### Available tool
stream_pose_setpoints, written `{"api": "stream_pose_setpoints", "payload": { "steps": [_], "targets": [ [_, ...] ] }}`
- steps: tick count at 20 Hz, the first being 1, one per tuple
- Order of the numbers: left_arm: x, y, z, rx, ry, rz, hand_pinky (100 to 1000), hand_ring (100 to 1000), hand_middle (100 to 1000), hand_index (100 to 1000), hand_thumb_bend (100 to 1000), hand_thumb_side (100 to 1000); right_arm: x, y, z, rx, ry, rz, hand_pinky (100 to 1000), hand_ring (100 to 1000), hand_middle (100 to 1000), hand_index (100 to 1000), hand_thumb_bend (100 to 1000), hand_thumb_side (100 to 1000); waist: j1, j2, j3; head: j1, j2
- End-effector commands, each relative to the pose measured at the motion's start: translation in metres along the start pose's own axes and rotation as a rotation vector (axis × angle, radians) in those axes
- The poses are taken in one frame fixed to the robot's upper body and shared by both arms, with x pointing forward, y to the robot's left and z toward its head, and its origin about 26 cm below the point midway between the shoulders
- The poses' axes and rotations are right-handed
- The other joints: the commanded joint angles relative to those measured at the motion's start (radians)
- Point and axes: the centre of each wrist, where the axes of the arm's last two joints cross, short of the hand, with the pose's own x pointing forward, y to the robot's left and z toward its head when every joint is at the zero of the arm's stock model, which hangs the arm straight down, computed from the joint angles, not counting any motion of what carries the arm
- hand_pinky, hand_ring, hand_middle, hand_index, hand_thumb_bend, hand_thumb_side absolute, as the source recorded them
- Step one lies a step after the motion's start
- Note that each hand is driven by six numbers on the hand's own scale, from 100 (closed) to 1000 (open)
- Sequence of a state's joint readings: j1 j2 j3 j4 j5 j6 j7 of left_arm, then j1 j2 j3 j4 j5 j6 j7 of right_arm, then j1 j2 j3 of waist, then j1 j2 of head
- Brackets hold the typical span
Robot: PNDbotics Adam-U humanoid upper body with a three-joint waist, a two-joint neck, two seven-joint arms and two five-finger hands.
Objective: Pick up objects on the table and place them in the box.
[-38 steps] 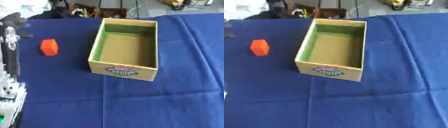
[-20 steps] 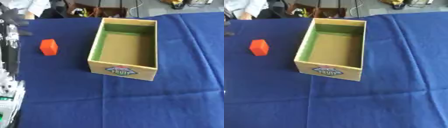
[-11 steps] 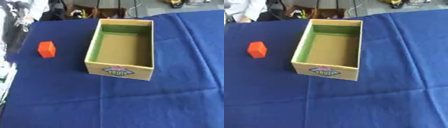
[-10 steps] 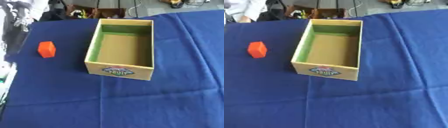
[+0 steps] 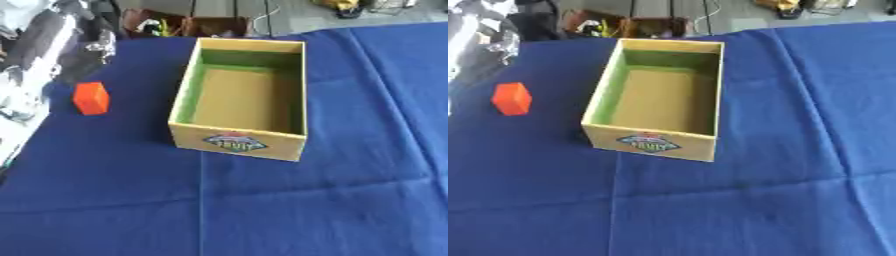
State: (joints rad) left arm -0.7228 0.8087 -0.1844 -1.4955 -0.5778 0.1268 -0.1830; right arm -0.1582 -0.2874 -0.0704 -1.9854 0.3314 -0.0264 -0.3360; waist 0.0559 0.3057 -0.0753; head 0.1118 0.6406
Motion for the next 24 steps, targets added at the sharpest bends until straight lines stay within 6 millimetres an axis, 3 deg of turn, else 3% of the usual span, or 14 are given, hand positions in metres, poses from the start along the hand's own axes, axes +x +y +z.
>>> {"api": "stream_pose_setpoints", "payload": {
  "steps": [1,4,5,7,10,13,16,19,24],
  "targets": [
    [-0.044,0.049,-0.008,-0.195,0.067,-0.141,758,867,931,1000,382,1000,0.005,-0.002,-0.003,0.01,-0.023,-0.004,756,828,826,893,100,1000,-0.005,-0.017,0.001,0.01,-0.003],
    [-0.058,0.064,-0.015,-0.3,0.107,-0.196,767,876,933,1000,605,1000,0.004,-0.002,-0.002,0.013,-0.022,-0.002,757,828,826,893,100,1000,-0.008,-0.014,0.002,0.012,-0.007],
    [-0.061,0.066,-0.017,-0.32,0.118,-0.211,767,876,933,1000,605,1000,0.004,-0.002,-0.002,0.013,-0.022,-0.001,757,828,826,893,100,1000,-0.009,-0.013,0.002,0.011,-0.008],
    [-0.067,0.069,-0.02,-0.35,0.142,-0.221,771,881,936,1000,687,985,0.004,-0.002,-0.001,0.016,-0.023,0.0,757,828,826,893,100,1000,-0.011,-0.012,0.003,0.013,-0.01],
    [-0.077,0.07,-0.025,-0.403,0.173,-0.21,790,897,954,1000,763,894,0.004,-0.001,-0.001,0.021,-0.02,0.001,757,828,825,894,100,1000,-0.012,-0.011,0.006,0.011,-0.014],
    [-0.083,0.07,-0.026,-0.449,0.174,-0.191,800,907,972,1000,797,873,0.004,-0.001,0.0,0.024,-0.016,0.001,757,828,825,894,100,1000,-0.011,-0.011,0.009,0.007,-0.019],
    [-0.086,0.071,-0.026,-0.481,0.198,-0.203,819,920,1000,1000,941,840,0.004,0.0,0.001,0.03,-0.01,0.0,757,828,824,894,100,1000,-0.01,-0.011,0.011,0.005,-0.024],
    [-0.085,0.07,-0.028,-0.52,0.219,-0.249,827,930,1000,1000,933,794,0.004,0.0,0.001,0.032,-0.008,0.0,756,828,824,894,100,1000,-0.009,-0.011,0.01,0.003,-0.027],
    [-0.084,0.066,-0.032,-0.592,0.213,-0.298,829,931,1000,1000,777,689,0.004,0.002,0.002,0.037,-0.001,-0.004,756,827,821,892,100,1000,-0.008,-0.009,0.009,0.002,-0.032]
  ]
}}
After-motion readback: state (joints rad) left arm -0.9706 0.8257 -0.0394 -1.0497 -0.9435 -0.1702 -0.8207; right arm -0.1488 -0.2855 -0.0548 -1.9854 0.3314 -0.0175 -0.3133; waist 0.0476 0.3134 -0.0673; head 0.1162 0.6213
